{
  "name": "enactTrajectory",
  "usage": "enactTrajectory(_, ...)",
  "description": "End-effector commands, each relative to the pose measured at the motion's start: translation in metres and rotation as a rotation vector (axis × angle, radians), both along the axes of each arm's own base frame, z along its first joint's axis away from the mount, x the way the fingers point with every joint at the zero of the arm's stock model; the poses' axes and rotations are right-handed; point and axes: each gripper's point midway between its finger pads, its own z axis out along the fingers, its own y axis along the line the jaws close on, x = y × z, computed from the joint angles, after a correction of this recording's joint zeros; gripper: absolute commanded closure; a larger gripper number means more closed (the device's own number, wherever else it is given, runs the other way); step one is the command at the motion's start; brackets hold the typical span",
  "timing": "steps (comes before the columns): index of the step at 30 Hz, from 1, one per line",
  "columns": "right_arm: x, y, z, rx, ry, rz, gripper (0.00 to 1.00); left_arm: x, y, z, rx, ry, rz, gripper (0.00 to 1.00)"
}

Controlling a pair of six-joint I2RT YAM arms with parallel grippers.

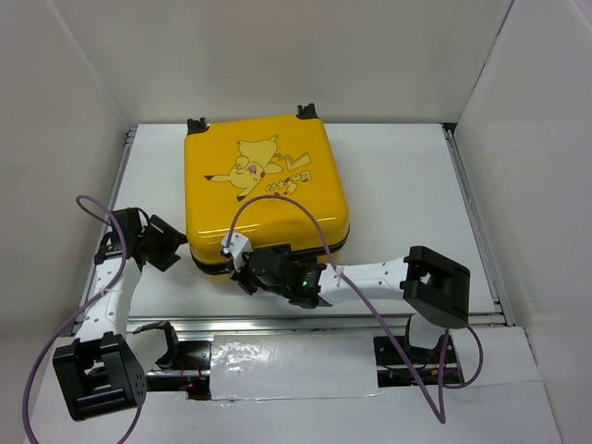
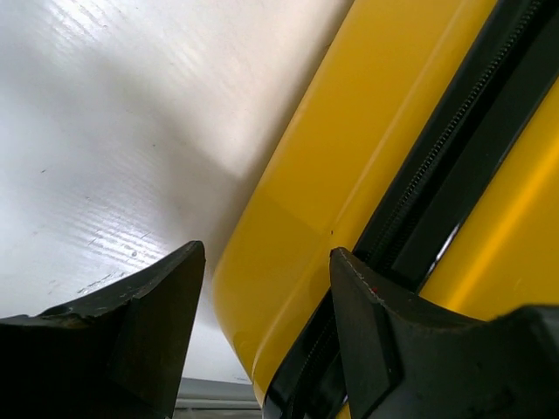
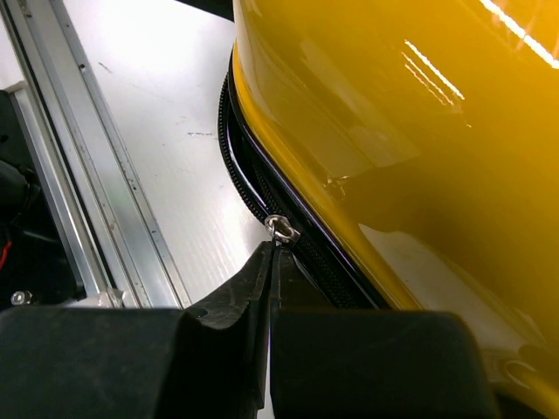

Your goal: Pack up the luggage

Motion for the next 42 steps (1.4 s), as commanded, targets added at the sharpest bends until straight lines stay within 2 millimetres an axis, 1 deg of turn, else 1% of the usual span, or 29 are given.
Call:
enactTrajectory(1,0.025,0.011,0.081,0.277,-0.099,-0.102,1.0,-0.006,-0.014,0.017,-0.023,0.008,-0.096,0.29)
enactTrajectory(7,0.027,-0.001,0.075,0.246,-0.079,-0.144,1.0,0.008,0.013,0.026,0.006,-0.006,-0.052,0.28)
enactTrajectory(9,0.025,-0.007,0.077,0.221,-0.067,-0.151,0.77,0.012,0.016,0.029,-0.002,-0.009,-0.05,0.28)
enactTrajectory(10,0.025,-0.012,0.083,0.226,-0.071,-0.16,0.62,0.014,0.017,0.029,-0.002,-0.01,-0.047,0.27)
enactTrajectory(11,0.022,-0.017,0.083,0.219,-0.074,-0.166,0.46,0.017,0.019,0.032,0.0,-0.019,-0.042,0.27)
enactTrajectory(12,0.018,-0.026,0.095,0.226,-0.085,-0.169,0.43,0.019,0.022,0.034,0.0,-0.028,-0.035,0.27)
enactTrajectory(13,0.014,-0.031,0.1,0.22,-0.087,-0.168,0.41,0.024,0.023,0.036,-0.007,-0.033,-0.035,0.27)
enactTrajectory(14,0.009,-0.043,0.109,0.205,-0.079,-0.169,0.42,0.027,0.026,0.035,-0.009,-0.03,-0.026,0.27)
enactTrajectory(16,0.004,-0.055,0.119,0.207,-0.054,-0.189,0.51,0.039,0.03,0.041,-0.01,-0.06,-0.025,0.29)
enactTrajectory(17,0.0,-0.07,0.123,0.209,-0.006,-0.215,0.62,0.043,0.031,0.042,-0.013,-0.065,-0.028,0.3)
enactTrajectory(18,0.0,-0.079,0.123,0.211,0.029,-0.252,0.93,0.047,0.033,0.037,-0.018,-0.047,-0.023,0.35)
enactTrajectory(19,0.005,-0.101,0.118,0.195,0.088,-0.357,1.0,0.054,0.036,0.039,-0.019,-0.054,-0.015,0.38)
enactTrajectory(20,0.007,-0.111,0.116,0.18,0.101,-0.386,1.0,0.057,0.038,0.033,-0.029,-0.037,-0.02,0.41)
enactTrajectory(21,0.008,-0.122,0.107,0.164,0.112,-0.423,1.0,0.063,0.039,0.036,-0.034,-0.048,-0.026,0.46)
enactTrajectory(22,0.01,-0.141,0.105,0.175,0.128,-0.503,1.0,0.066,0.037,0.036,-0.046,-0.053,-0.038,0.49)
enactTrajectory(23,0.012,-0.152,0.101,0.182,0.137,-0.553,1.0,0.069,0.036,0.031,-0.062,-0.038,-0.043,0.51)
enactTrajectory(24,0.017,-0.174,0.092,0.194,0.156,-0.657,1.0,0.072,0.035,0.031,-0.071,-0.046,-0.054,0.56)
enactTrajectory(27,0.029,-0.21,0.084,0.222,0.204,-0.859,1.0,0.074,0.03,0.023,-0.094,-0.049,-0.083,0.67)
enactTrajectory(28,0.036,-0.23,0.073,0.21,0.251,-0.955,1.0,0.078,0.027,0.021,-0.103,-0.063,-0.101,0.69)
enactTrajectory(29,0.04,-0.237,0.073,0.207,0.288,-0.988,1.0,0.079,0.026,0.019,-0.113,-0.064,-0.111,0.78)
enactTrajectory(30,0.043,-0.244,0.066,0.187,0.323,-1.015,1.0,0.08,0.021,0.019,-0.122,-0.066,-0.131,0.83)
enactTrajectory(31,0.039,-0.25,0.051,0.133,0.391,-1.036,1.0,0.081,0.016,0.015,-0.141,-0.061,-0.152,0.86)
enactTrajectory(32,0.044,-0.26,0.044,0.111,0.417,-1.071,1.0,0.083,0.012,0.014,-0.146,-0.06,-0.164,0.93)
enactTrajectory(34,0.039,-0.265,0.027,0.057,0.448,-1.066,1.0,0.085,-0.001,0.009,-0.149,-0.048,-0.202,1.0)
enactTrajectory(37,0.027,-0.279,0.001,0.042,0.534,-1.124,1.0,0.08,-0.021,0.001,-0.161,-0.008,-0.236,1.0)
enactTrajectory(39,0.023,-0.284,-0.004,0.091,0.57,-1.16,1.0,0.076,-0.037,0.002,-0.173,-0.009,-0.271,1.0)
enactTrajectory(40,0.021,-0.287,-0.011,0.086,0.582,-1.16,1.0,0.072,-0.043,-0.001,-0.179,0.0,-0.278,1.0)
enactTrajectory(41,0.023,-0.286,-0.011,0.12,0.609,-1.158,1.0,0.066,-0.057,-0.003,-0.183,0.016,-0.31,1.0)
enactTrajectory(42,0.026,-0.286,-0.012,0.127,0.62,-1.154,1.0,0.063,-0.064,0.001,-0.182,0.007,-0.328,1.0)
